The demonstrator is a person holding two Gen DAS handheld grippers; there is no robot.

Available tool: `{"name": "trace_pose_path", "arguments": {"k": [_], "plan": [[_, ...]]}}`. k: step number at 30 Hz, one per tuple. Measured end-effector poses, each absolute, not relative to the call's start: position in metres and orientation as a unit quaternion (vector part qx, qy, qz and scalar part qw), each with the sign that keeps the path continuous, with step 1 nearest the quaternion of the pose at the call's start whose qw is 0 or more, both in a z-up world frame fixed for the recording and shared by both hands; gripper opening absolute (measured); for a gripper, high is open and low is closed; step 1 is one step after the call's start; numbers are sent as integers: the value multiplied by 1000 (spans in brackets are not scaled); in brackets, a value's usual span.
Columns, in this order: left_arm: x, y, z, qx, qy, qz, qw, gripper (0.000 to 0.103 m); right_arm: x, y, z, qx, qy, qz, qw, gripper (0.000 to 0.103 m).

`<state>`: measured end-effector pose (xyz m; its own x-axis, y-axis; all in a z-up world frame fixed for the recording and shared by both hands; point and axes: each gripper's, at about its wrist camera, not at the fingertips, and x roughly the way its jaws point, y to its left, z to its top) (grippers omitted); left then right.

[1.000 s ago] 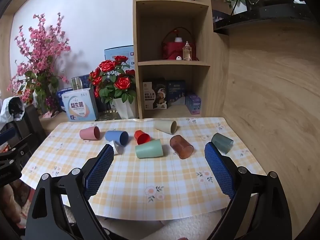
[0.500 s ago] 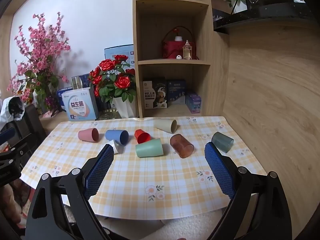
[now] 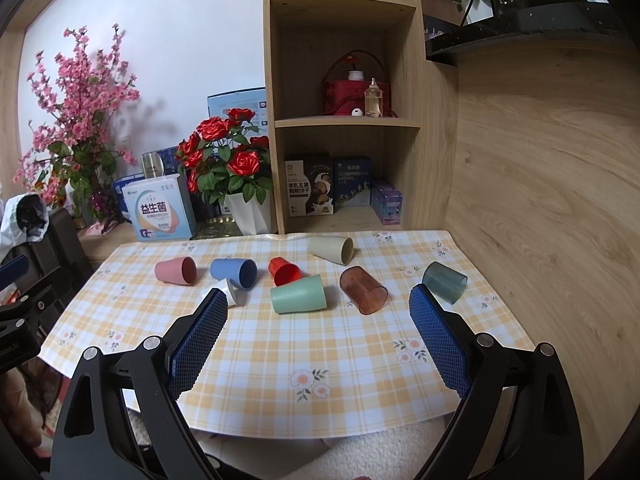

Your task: Flip cup upside down

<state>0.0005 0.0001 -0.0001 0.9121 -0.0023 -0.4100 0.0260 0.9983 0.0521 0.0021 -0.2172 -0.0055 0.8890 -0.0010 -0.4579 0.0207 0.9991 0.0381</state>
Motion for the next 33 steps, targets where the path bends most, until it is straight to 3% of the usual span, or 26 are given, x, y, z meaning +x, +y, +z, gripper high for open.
{"name": "trace_pose_path", "arguments": {"k": [33], "plan": [[-1,5,-1,28,211,-10,977,97,3,-218,-6,23,241,-5,970,89]]}}
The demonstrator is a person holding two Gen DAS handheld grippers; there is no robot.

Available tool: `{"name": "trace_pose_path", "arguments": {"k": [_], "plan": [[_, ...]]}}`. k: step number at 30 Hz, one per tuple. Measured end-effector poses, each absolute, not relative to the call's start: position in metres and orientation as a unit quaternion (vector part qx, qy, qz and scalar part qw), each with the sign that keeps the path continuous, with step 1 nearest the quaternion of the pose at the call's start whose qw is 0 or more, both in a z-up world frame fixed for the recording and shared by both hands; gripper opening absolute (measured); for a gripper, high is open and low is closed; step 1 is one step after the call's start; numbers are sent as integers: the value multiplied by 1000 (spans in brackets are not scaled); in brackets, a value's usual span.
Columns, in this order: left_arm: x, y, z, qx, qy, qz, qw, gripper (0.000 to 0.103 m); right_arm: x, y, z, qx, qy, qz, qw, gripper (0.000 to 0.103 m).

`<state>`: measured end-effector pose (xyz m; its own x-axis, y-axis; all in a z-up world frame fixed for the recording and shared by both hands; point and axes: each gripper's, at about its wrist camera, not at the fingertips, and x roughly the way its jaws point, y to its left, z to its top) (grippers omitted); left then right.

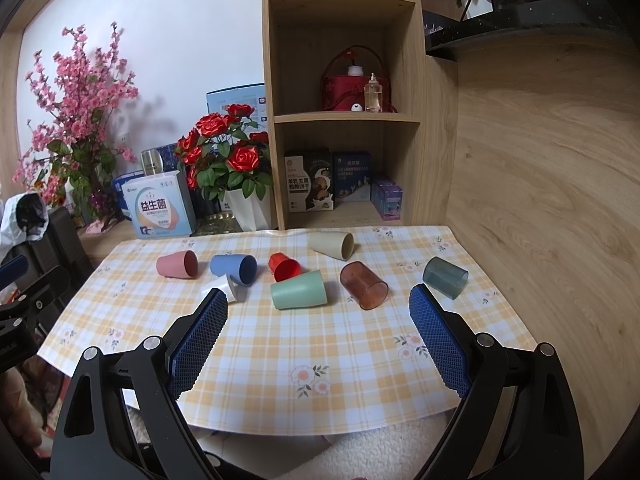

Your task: Flip cup upside down

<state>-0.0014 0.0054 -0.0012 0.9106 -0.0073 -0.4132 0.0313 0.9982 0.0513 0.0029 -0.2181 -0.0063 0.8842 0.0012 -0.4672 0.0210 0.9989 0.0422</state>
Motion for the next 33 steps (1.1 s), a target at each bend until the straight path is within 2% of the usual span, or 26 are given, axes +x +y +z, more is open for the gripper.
{"name": "trace_pose_path", "arguments": {"k": [33], "plan": [[4,6,-10,21,220,-8,975,97,7,-220,-15,34,251,-6,967,89]]}}
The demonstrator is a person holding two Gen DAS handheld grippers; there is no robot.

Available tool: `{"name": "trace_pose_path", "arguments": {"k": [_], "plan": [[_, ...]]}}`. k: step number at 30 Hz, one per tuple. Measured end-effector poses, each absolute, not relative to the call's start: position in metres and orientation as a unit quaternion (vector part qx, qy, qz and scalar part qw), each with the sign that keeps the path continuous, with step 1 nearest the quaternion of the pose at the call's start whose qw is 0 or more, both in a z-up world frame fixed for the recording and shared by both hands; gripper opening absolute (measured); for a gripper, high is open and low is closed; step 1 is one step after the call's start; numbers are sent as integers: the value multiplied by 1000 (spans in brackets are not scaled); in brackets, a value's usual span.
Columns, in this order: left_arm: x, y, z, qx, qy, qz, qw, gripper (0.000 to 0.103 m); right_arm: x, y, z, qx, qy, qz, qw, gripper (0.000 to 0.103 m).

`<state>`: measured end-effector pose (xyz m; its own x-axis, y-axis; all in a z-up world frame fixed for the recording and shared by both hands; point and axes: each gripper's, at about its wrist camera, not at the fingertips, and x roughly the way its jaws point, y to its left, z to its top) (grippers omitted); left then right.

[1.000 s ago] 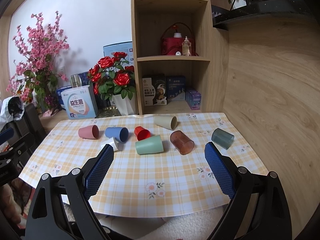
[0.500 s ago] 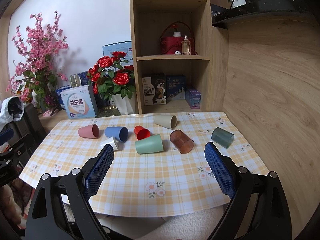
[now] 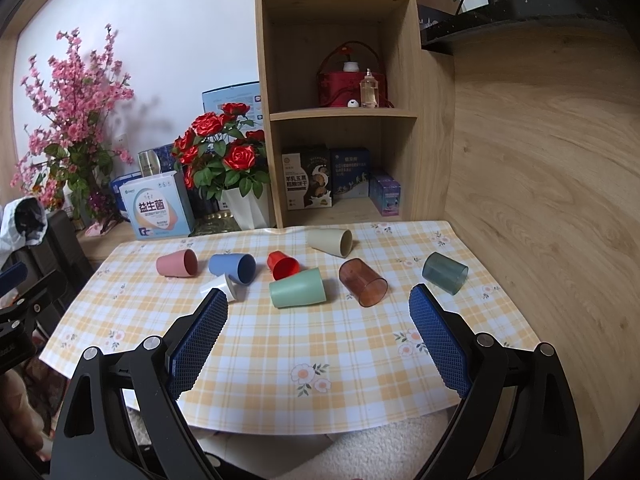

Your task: Flip cup upside down

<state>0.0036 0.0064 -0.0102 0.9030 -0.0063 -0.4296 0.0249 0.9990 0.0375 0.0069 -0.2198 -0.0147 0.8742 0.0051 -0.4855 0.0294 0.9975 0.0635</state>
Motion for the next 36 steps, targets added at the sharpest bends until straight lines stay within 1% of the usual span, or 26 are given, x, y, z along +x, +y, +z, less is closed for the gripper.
{"name": "trace_pose_path", "arguments": {"k": [10,18,26,36], "plan": [[39,43,-20,-37,252,-30,967,97,42,-239,-28,54,287,-14,956,89],[84,61,-46,-22,296,-22,955,97,88,-245,-51,58,317,-17,947,89],[125,67,-71,-22,306,-36,951,97,125,-250,-68,57,332,-10,942,89],[167,51,-97,-12,327,-54,943,97,157,-265,-102,67,369,-8,927,89]]}}
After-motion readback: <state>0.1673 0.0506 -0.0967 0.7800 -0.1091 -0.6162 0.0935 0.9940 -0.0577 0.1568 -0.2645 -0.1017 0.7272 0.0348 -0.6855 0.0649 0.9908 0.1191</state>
